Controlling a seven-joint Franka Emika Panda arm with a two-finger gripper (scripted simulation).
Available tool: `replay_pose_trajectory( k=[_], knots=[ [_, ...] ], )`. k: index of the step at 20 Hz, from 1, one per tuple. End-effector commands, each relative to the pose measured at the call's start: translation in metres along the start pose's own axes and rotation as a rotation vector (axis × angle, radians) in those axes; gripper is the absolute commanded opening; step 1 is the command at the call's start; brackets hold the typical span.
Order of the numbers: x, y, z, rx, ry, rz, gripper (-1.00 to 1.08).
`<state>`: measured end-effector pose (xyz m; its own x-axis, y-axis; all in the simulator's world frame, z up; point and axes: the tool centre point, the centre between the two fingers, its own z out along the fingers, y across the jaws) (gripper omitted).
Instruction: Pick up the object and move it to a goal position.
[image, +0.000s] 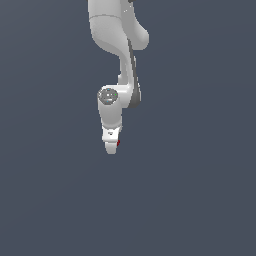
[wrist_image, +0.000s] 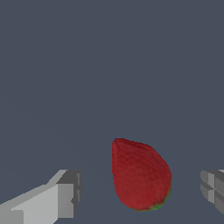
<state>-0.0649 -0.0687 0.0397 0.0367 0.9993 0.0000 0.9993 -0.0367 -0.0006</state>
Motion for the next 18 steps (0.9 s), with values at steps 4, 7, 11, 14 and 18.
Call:
replay_pose_trajectory(
  k=[4, 7, 11, 14, 18],
  knots=[
    [-0.0002, 0.0004, 0.0161, 0.0, 0.0, -0.001, 1.0],
    [-0.0002, 0.0005, 0.0172, 0.0, 0.0, -0.001, -1.0],
    [-0.0002, 0.0005, 0.0172, 0.0, 0.0, -0.001, -1.0],
    [-0.0002, 0.0005, 0.0172, 0.0, 0.0, -0.001, -1.0],
    [-0.0005, 0.0009, 0.0166, -0.002, 0.0, -0.002, -1.0]
  ],
)
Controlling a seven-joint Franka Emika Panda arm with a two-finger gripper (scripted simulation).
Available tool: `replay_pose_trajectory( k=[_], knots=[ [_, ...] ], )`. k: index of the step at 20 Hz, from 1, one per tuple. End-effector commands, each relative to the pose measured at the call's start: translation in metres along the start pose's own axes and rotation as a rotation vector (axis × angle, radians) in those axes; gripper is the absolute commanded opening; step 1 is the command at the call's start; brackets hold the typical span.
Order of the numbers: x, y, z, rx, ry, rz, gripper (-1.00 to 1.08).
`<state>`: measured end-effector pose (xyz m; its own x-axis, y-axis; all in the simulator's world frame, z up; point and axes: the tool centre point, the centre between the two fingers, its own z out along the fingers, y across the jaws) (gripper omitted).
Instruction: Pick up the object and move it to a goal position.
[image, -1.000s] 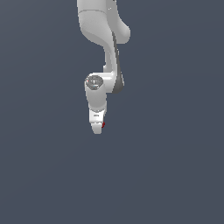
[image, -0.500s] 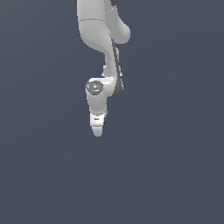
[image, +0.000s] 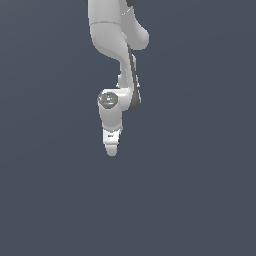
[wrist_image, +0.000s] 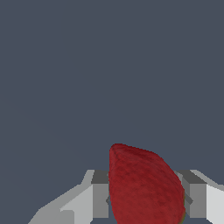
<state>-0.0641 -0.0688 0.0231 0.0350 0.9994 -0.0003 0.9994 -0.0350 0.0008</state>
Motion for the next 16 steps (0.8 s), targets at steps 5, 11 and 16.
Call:
replay_pose_trajectory(
  k=[5, 11, 16],
  knots=[
    [-0.012, 0.0, -0.001, 0.0, 0.0, 0.0, -1.0],
    [-0.05, 0.0, -0.005, 0.0, 0.0, 0.0, -1.0],
    [-0.098, 0.0, -0.01, 0.0, 0.0, 0.0, -1.0]
  ],
)
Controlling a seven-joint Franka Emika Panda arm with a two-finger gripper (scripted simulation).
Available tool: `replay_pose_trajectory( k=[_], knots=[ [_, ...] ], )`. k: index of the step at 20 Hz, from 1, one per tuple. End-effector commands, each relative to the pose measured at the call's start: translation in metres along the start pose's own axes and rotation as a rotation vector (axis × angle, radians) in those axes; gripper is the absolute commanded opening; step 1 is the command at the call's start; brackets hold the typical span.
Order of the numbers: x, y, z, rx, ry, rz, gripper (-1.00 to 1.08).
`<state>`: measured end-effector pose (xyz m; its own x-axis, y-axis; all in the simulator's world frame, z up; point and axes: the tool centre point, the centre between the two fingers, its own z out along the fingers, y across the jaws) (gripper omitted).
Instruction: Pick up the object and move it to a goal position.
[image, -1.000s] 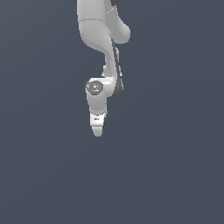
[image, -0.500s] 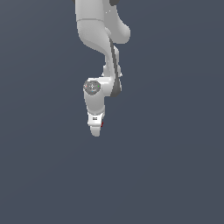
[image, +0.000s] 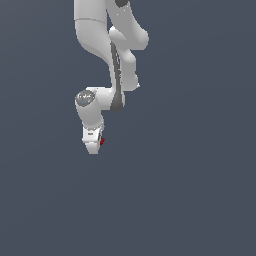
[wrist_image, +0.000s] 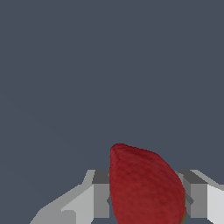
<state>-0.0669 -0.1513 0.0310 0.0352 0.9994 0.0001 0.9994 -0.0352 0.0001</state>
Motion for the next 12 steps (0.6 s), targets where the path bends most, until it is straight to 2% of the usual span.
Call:
replay_pose_trajectory(
  k=[1, 7, 12],
  knots=[
    [-0.024, 0.0, -0.003, 0.0, 0.0, 0.0, -1.0],
    [-0.064, 0.002, -0.006, 0.0, 0.0, 0.0, -1.0],
    [-0.077, 0.003, -0.008, 0.0, 0.0, 0.0, -1.0]
  ],
)
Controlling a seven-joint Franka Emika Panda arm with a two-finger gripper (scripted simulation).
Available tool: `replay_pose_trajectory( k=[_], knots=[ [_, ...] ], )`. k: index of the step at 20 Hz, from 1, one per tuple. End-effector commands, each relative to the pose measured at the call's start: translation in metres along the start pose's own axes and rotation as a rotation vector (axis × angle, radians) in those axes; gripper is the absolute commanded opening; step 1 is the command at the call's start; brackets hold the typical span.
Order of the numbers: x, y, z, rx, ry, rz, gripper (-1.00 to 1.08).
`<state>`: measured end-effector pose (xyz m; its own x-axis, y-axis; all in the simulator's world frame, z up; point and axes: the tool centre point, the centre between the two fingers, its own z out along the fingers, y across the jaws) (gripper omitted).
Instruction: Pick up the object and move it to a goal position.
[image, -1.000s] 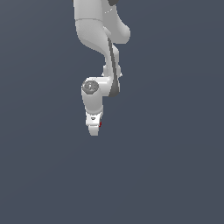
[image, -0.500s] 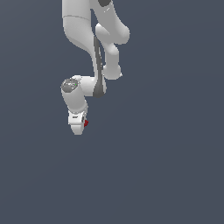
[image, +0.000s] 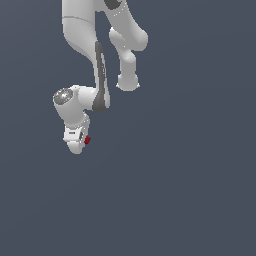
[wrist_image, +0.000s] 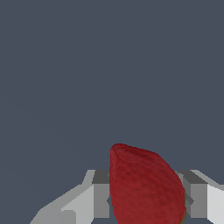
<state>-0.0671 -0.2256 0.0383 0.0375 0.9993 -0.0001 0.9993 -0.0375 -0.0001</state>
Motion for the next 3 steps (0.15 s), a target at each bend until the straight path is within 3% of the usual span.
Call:
replay_pose_trajectory(
  k=[1, 3],
  knots=[
    [-0.0031, 0.0012, -0.0005, 0.0, 0.0, -0.002, -1.0],
    [-0.0025, 0.0016, -0.0004, 0.0, 0.0, -0.002, -1.0]
  ],
)
